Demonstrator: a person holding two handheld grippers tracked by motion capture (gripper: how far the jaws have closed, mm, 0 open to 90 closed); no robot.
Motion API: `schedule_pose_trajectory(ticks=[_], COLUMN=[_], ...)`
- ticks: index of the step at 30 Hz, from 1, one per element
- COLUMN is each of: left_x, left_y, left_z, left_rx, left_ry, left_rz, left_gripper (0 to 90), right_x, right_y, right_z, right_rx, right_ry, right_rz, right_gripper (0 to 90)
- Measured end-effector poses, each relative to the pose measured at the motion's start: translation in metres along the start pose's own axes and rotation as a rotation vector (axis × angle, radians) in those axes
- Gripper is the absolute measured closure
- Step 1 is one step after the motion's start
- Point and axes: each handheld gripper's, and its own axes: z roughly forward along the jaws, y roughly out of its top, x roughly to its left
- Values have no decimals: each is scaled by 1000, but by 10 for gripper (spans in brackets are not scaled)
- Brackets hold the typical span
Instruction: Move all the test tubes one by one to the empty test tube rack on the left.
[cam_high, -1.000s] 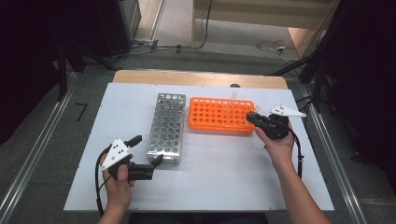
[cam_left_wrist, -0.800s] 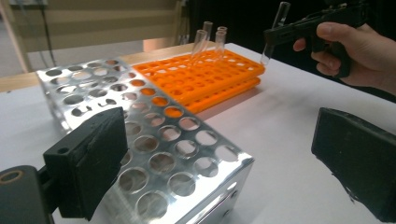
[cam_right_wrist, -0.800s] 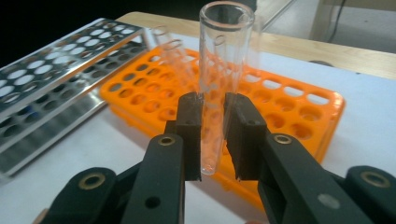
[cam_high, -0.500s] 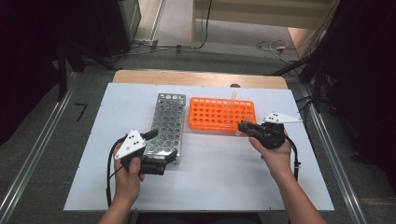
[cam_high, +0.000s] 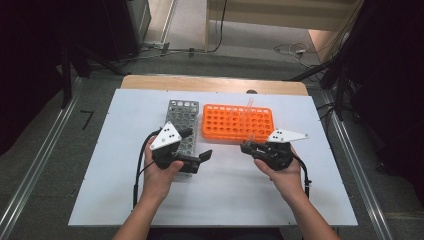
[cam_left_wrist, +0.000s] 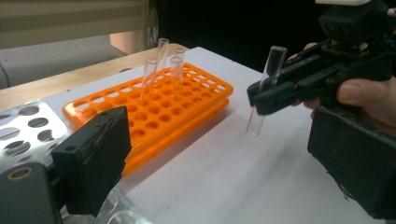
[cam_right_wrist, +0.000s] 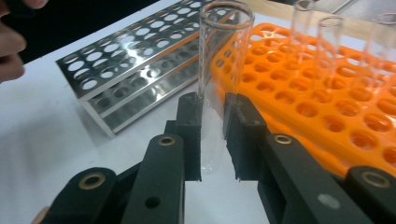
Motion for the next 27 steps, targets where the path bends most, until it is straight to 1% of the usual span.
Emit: schedule_pose_trajectory(ticks=[1, 2, 4, 6, 8, 10, 12, 13, 14, 16, 18, 19, 20, 21, 24, 25, 27], left_x=[-1, -3, -4, -7, -11, -17, -22, -22, -26, -29, -30, -32, -32, -34, -37, -38, -40], left_y=[2, 4, 4, 3, 2, 1, 2, 2, 3, 4, 5, 6, 6, 7, 7, 6, 6], left_z=[3, 5, 8, 10, 13, 15, 17, 17, 19, 18, 18, 17, 17, 17, 18, 18, 21], left_rx=[2, 8, 6, 10, 16, 23, 33, 33, 48, 46, 47, 45, 45, 44, 43, 46, 61], left_ry=[1, 2, 2, -2, -19, -20, -15, -15, -15, -17, -22, -32, -32, -42, -71, -84, -91], left_rz=[14, 17, 19, 5, -9, -22, -20, -20, -24, -29, -28, -25, -25, -13, -5, 0, 8], left_gripper=[61, 67, 98, 123, 146, 176, 208, 225, 243, 276, 334, 353, 368, 382, 469, 494, 527], right_x=[2, 5, 8, 11, 14, 17, 19, 20, 22, 26, 29, 34, 36, 39, 44, 46, 49], right_y=[0, 0, -1, -2, -3, -3, -3, -3, -3, -3, -3, -3, -3, -3, -2, -3, -2], right_z=[1, 2, 3, 4, 3, 3, 3, 4, 5, 8, 10, 13, 14, 15, 19, 20, 22], right_rx=[3, 7, 11, 19, 27, 27, 28, 29, 32, 40, 46, 52, 55, 57, 65, 66, 73], right_ry=[3, 5, 8, 8, 8, 8, 16, 16, 19, 29, 33, 46, 51, 56, 68, 75, 82], right_rz=[-7, -17, -25, -35, -51, -53, -48, -52, -58, -70, -76, -87, -97, -102, -119, -122, -129], right_gripper=[740, 740, 740, 740, 739, 740, 739, 739, 740, 739, 739, 739, 739, 739, 739, 739, 739])
